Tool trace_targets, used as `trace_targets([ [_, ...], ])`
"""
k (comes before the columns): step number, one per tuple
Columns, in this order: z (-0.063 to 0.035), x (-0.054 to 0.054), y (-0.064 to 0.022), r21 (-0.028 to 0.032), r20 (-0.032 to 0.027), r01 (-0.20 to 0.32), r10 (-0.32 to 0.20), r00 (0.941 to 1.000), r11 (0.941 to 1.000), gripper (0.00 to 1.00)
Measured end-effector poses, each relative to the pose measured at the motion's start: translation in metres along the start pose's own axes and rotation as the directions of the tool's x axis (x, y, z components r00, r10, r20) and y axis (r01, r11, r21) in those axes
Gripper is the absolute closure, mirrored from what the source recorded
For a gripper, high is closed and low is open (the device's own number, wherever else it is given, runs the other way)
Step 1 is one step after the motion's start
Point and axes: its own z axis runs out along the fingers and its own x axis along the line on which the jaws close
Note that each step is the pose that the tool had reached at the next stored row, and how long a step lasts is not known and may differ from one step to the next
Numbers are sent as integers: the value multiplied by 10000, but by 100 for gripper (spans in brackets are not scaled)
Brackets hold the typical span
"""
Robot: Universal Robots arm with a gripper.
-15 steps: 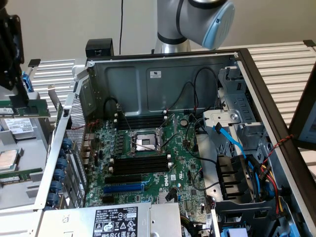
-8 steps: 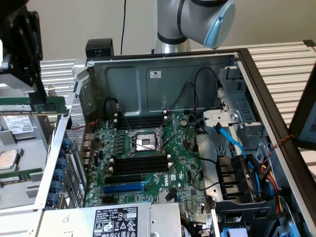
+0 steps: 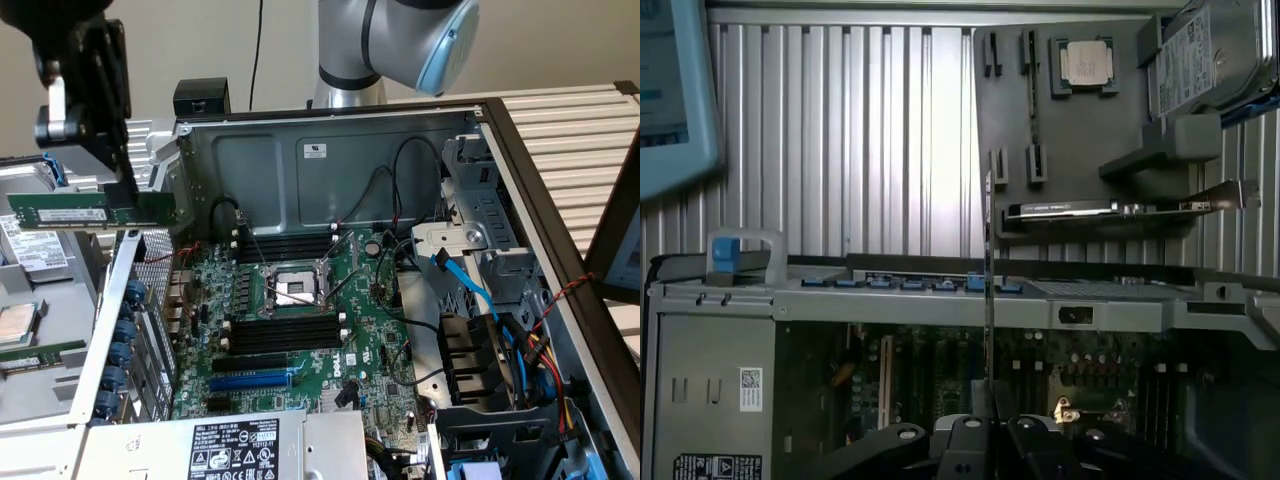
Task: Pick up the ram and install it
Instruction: 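Pick up the ram and move it above insertion slot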
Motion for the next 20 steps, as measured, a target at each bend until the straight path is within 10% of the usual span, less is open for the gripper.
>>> trace_targets([
  [20, 19, -8, -911, 0, 102, -1, 1, 9999, 10000, 88],
])
